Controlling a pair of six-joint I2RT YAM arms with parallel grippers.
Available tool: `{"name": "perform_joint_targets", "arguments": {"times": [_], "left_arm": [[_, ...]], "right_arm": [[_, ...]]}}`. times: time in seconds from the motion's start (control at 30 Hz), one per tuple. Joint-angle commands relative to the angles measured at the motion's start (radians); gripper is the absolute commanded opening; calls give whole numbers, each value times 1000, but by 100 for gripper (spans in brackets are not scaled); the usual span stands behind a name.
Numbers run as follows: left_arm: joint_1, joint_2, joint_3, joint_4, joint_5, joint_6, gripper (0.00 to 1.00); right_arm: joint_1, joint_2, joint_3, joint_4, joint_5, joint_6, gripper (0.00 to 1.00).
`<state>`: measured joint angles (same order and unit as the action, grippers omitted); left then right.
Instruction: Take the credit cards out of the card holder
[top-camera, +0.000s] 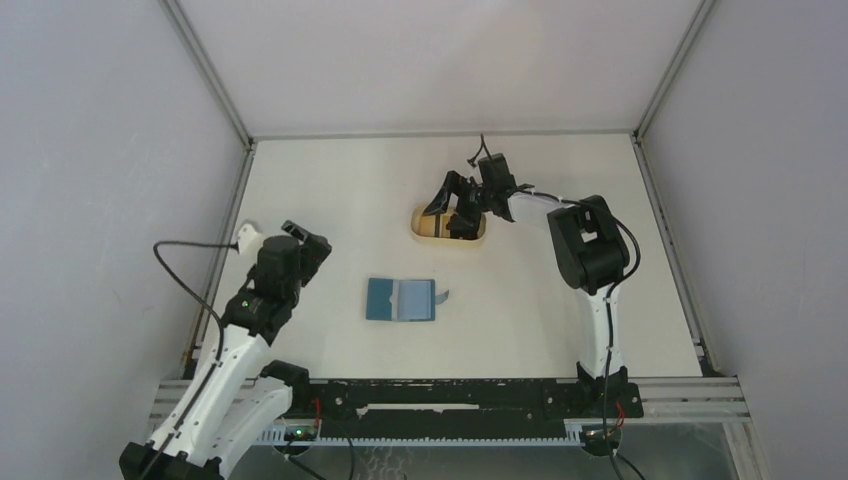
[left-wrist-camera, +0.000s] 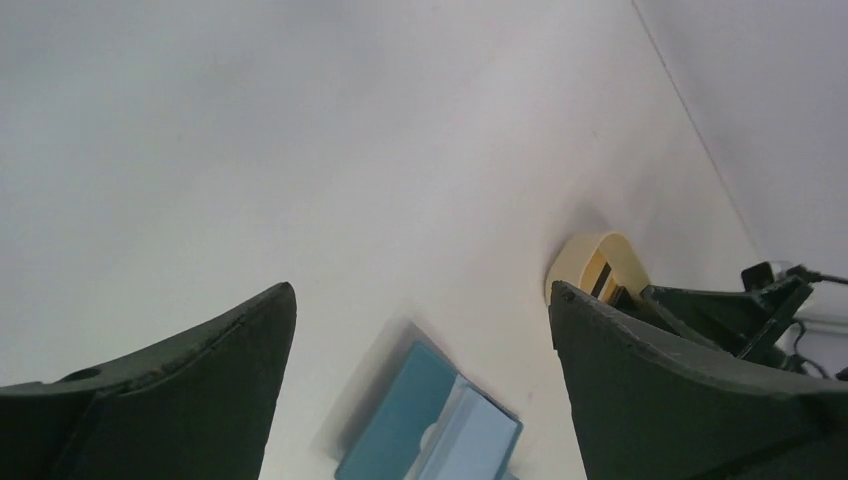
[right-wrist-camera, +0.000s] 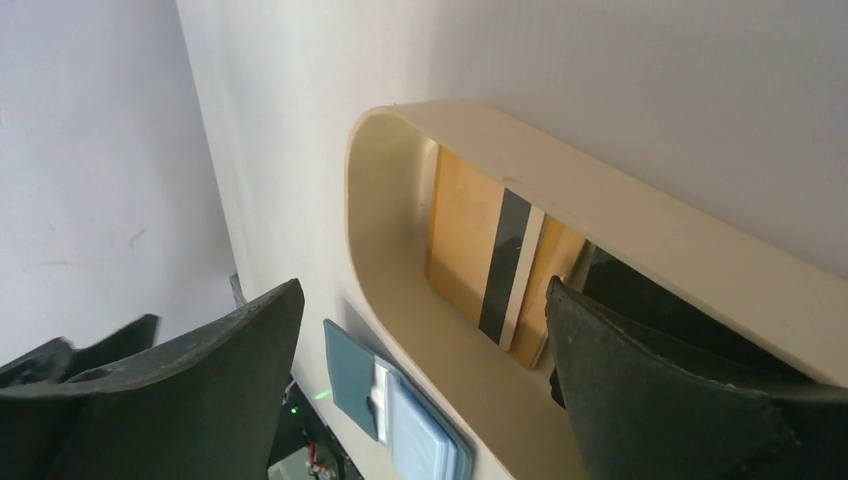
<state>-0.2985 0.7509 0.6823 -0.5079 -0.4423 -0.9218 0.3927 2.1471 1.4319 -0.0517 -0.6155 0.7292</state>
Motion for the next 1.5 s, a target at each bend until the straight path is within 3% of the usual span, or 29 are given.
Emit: {"name": "perform_joint_targets", "arguments": {"times": [0.0,0.07,0.2,0.33,0.47,0.67,0.83,1.0,1.37,1.47], "left_arm": [[41,-82,-156,116,91,-392,100],[35,-96,-165,107,74,-396,100],[30,28,-36,-17,45,-138,100],[26,180,-15,23,216,38,95],[-8,285,-89,156,373,66,89],[-134,347,-178,273,371,68,82],[-151,352,-239,335,394,57,80],[-151,339,-271,351,389,61,79],[-151,330,-313,391,399,54,80],[-151,325,-319,394,397,52,79]], "right_arm": [[5,-90,11,-58,48,-55,100],[12,-136,-1,-67,71,-85,100],[34,-248,-39,-55,127,-152,100],[86,-383,-96,-64,239,-243,100],[111,-491,-199,-58,262,-255,99],[205,-585,-322,-198,395,-271,83],[272,-617,-470,-171,418,-197,53],[298,-605,-514,-164,424,-176,39],[318,-577,-530,-147,420,-159,35],[323,-553,-530,-138,406,-150,28]]}}
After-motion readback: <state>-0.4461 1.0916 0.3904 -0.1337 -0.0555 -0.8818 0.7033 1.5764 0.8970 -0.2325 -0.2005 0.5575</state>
